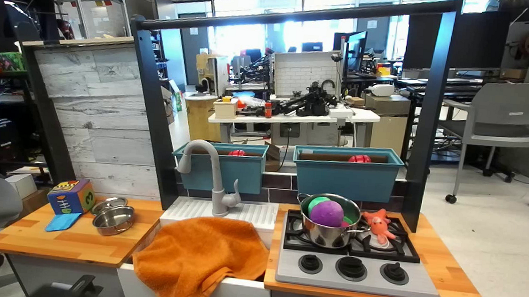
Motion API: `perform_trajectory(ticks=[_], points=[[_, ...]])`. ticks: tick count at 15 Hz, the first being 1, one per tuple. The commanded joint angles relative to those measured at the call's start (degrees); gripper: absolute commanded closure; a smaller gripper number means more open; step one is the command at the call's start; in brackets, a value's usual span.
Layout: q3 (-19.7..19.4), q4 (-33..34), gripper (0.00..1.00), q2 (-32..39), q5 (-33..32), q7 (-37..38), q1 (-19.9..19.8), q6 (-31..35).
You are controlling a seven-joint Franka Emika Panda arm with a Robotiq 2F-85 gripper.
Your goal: Turn the box
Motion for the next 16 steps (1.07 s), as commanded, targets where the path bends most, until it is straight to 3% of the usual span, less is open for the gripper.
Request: perform_trajectory(ticks=[1, 10, 11, 16], points=[[-1.0, 0.1, 0.00, 0.1, -0.5, 0.5, 1.0, -0.2], [-1.0, 0.1, 0.00, 0.1, -0.5, 0.5, 1.0, -0.2], [-3.2, -5.0, 0.00, -7.5, 0.2, -1.6, 1.3, 1.3], [-5.6, -3.5, 0.00, 2.3, 5.6, -2.6, 3.0, 12.0]])
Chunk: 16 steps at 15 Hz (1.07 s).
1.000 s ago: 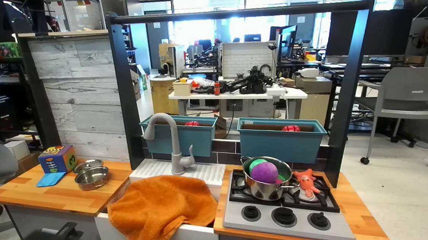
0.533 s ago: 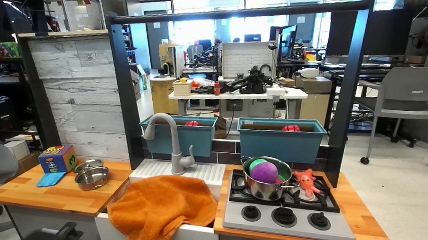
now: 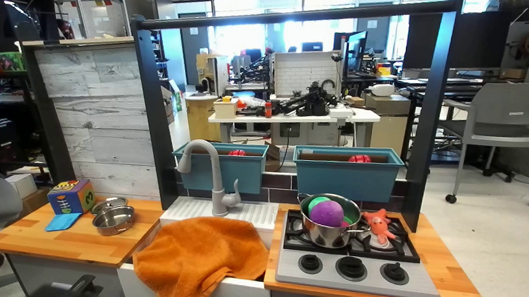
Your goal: Turn the box
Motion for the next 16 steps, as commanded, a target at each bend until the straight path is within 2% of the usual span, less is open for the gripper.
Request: perform_trajectory(ticks=[1, 7, 10, 12, 14, 15, 16], points=[[-1.7, 0.0, 0.00, 5.3, 5.5, -0.9, 3.0, 7.7], [2.0, 0.3, 0.00, 17.4, 13.2, 3.6, 7.4, 23.2], [4.7, 2.2, 0.00, 24.5, 13.8, 8.1, 8.3, 32.0], [7.2, 5.2, 0.00, 30.5, 10.9, 13.8, 7.3, 38.0], [9.9, 9.6, 0.00, 36.8, 1.9, 23.6, 4.6, 43.3], [11.5, 12.5, 0.00, 39.3, -4.0, 28.4, 2.1, 43.5], [11.0, 15.0, 0.00, 40.6, -8.7, 32.5, 2.1, 42.4]])
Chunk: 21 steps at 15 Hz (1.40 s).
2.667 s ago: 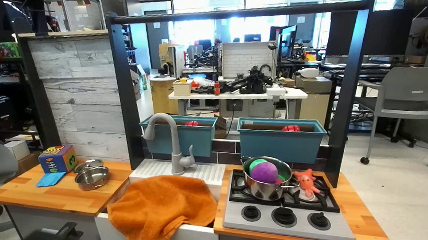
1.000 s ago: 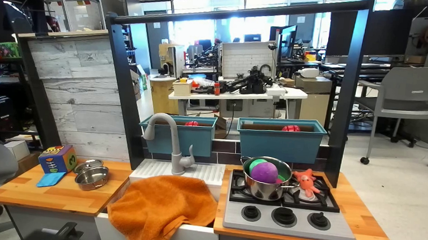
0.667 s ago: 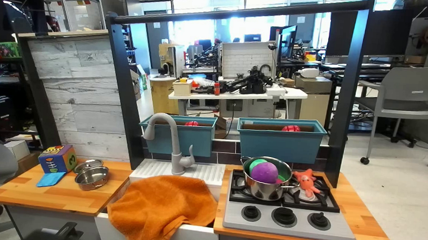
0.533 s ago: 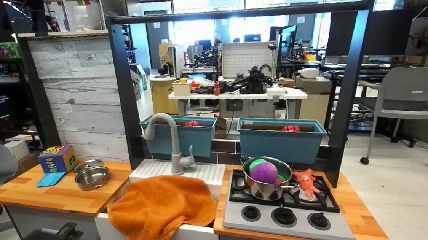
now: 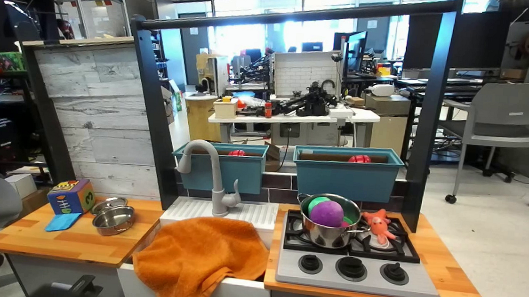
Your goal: Turn the box
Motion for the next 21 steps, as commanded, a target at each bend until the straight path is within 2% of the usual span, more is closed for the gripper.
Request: perform_trajectory(ticks=[1, 3, 6, 7, 8, 10, 12, 15, 21], points=[[0.3, 11.9, 0.00, 10.1, -16.0, 14.5, -2.4, -1.5], [-2.0, 19.3, 0.00, 17.3, -25.4, 23.0, 0.0, -3.5], [-3.2, 29.4, 0.00, 27.2, -28.5, 27.2, 2.7, -9.7], [-3.0, 32.6, 0.00, 30.7, -27.9, 27.2, 3.5, -12.0], [-7.0, 35.5, 0.00, 33.8, -24.7, 25.1, 8.4, -12.9], [-8.3, 41.5, 0.00, 40.2, -22.4, 23.6, 11.4, -14.5], [-10.1, 46.4, 0.00, 45.5, -20.2, 22.9, 14.6, -13.1], [-12.6, 53.1, 0.00, 52.0, -17.7, 21.7, 18.1, -10.0], [-17.1, 63.3, 0.00, 59.7, -15.7, 19.2, 22.3, -8.3]])
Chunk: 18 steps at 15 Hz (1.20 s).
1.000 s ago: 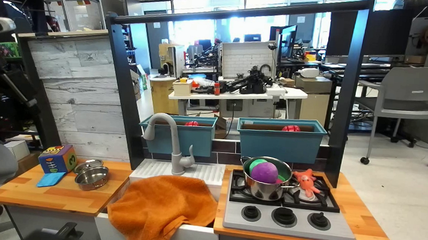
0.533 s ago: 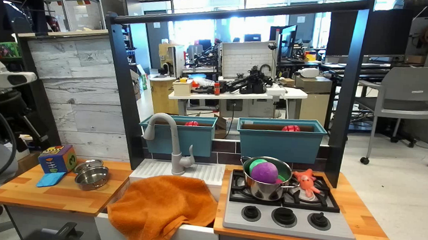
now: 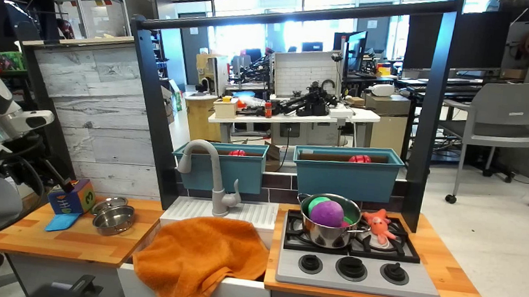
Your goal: Turn the box
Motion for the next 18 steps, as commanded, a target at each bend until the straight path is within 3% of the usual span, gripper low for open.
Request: perform_trajectory(ticks=[1, 10, 18], points=[[-3.1, 6.9, 0.00, 4.9, 1.9, -3.0, 2.5, 1.5], [-1.0, 17.4, 0.00, 12.6, 8.7, -13.6, 0.3, 0.3], [-0.4, 30.9, 0.00, 20.6, 15.9, -22.8, -2.5, -3.4]])
